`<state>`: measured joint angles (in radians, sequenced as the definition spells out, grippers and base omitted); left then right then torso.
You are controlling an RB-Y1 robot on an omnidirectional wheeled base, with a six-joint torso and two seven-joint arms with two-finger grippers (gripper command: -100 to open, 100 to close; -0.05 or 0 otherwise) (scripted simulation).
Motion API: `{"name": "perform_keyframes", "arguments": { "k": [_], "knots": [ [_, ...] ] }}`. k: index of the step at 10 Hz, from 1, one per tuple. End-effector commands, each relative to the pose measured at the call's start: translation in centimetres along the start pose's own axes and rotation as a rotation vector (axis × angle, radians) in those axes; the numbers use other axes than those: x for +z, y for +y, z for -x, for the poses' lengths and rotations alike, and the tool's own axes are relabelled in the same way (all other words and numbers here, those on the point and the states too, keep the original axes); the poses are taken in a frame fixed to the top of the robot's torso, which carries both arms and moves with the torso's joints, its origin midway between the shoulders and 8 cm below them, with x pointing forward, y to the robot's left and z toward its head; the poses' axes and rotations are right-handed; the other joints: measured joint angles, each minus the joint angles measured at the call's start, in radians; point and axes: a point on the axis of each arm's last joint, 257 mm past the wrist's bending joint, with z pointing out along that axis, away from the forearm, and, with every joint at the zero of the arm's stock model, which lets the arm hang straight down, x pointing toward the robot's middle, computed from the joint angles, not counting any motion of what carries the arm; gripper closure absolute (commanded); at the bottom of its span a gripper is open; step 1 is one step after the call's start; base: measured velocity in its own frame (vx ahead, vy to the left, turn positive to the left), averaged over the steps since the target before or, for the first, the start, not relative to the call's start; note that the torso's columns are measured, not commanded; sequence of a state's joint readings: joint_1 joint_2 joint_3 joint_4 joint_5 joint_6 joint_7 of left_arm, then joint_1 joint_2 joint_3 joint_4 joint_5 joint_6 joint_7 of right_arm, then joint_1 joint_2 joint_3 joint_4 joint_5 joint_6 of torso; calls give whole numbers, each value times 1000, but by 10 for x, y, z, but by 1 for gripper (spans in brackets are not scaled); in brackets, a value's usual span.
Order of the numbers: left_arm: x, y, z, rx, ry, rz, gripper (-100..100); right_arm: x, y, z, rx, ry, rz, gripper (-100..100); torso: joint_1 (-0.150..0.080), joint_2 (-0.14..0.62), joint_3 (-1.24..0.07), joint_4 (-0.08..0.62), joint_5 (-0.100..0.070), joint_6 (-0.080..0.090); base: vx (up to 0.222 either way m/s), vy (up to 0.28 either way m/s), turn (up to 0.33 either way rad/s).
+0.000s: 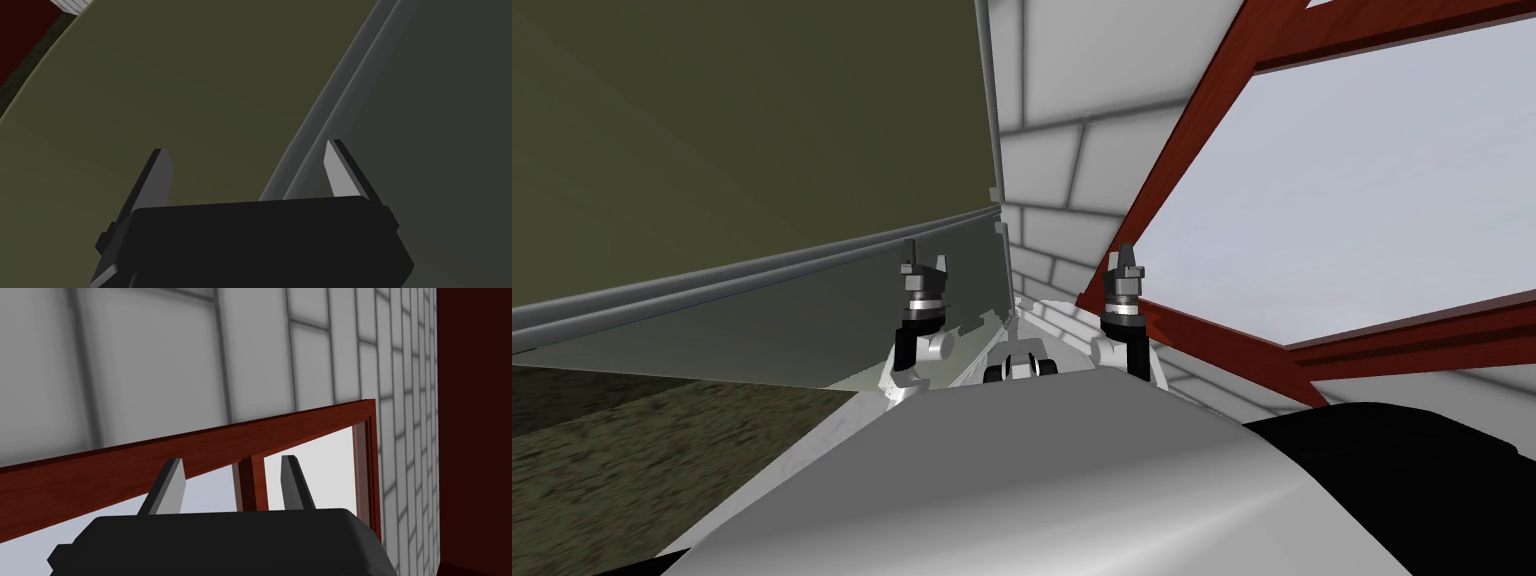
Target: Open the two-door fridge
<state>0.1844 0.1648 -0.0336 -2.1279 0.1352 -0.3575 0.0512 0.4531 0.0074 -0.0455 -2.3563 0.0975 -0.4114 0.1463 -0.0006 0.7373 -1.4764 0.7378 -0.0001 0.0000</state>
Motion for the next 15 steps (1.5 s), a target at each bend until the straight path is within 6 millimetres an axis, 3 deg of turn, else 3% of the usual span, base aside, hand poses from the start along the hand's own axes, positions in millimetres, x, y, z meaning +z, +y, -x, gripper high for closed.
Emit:
{"name": "perform_keyframes", "arguments": {
  "k": [1, 2, 3, 4, 5, 6, 7, 8, 9, 10, 11, 12, 13, 14, 15],
  "knots": [
    [16, 22, -3, -33, 11, 44, -100, 0, 0, 0, 0, 0, 0, 0, 0, 1, 0, 0, 0, 0, 35, -40, 56],
    [23, 16, -6, -36, 17, 27, -100, 0, 0, 0, 0, 0, 0, 0, 0, 1, 0, 0, 0, 0, 32, -32, 29],
    [30, 35, -5, -55, 16, 70, -100, 0, 0, 0, 0, 0, 0, 0, 1, 1, 0, 0, 0, 0, 35, -41, 52],
    [37, 29, -9, -58, 23, 50, -100, 0, 0, 0, 0, 0, 0, 0, 0, 1, 0, 0, 0, 0, 30, -37, 29],
    [44, 48, -7, -78, 19, 97, -100, 0, 0, 0, 0, 0, 0, 0, 1, 1, 0, 0, 0, 0, 36, -45, 60],
    [52, 40, -11, -81, 28, 75, -100, 0, 0, 0, 0, 0, 0, 0, 0, 0, 0, 0, 0, 0, 34, -44, 30],
    [57, 61, -8, -100, 19, 127, -100, 0, 0, 0, 0, 0, 0, 0, 0, 1, 0, 0, 0, 0, 47, -50, 53],
    [68, 52, -14, -105, 30, 101, -100, 0, 0, 0, 0, 0, 0, 0, 0, 0, 0, 0, 0, 0, 33, -44, 34],
    [74, 71, -11, -125, 21, 147, -100, 0, 0, 0, 0, 0, 0, 0, 1, 1, 0, 0, 0, 0, 33, -55, 61],
    [83, 64, -16, -128, 31, 130, -100, 0, 0, 0, 0, 0, 0, 0, 0, 1, 1, 0, 0, 0, 24, -47, 33],
    [87, 83, -13, -148, 18, 179, -100, 0, 0, 0, 0, 0, 0, 0, 1, 2, 1, 0, 0, 0, 32, -48, 58],
    [101, 73, -19, -152, 32, 156, -100, 0, 0, 0, 0, 0, 0, 0, 1, 1, 0, 0, 0, 0, 28, -42, 35],
    [106, 91, -16, -172, 19, 202, -100, 0, 0, 0, 0, 0, 0, 0, 1, 1, 0, 0, 0, 0, 33, -54, 55],
    [117, 84, -22, -176, 30, 187, -100, 0, 0, 0, 0, 0, 0, 0, 0, 0, 0, 0, 0, 0, 24, -56, 37],
    [122, 101, -19, -195, 16, 236, -100, 0, 0, 0, 0, 0, 0, 0, 0, 1, 0, 0, 0, 0, 28, -66, 62]
  ]
}}
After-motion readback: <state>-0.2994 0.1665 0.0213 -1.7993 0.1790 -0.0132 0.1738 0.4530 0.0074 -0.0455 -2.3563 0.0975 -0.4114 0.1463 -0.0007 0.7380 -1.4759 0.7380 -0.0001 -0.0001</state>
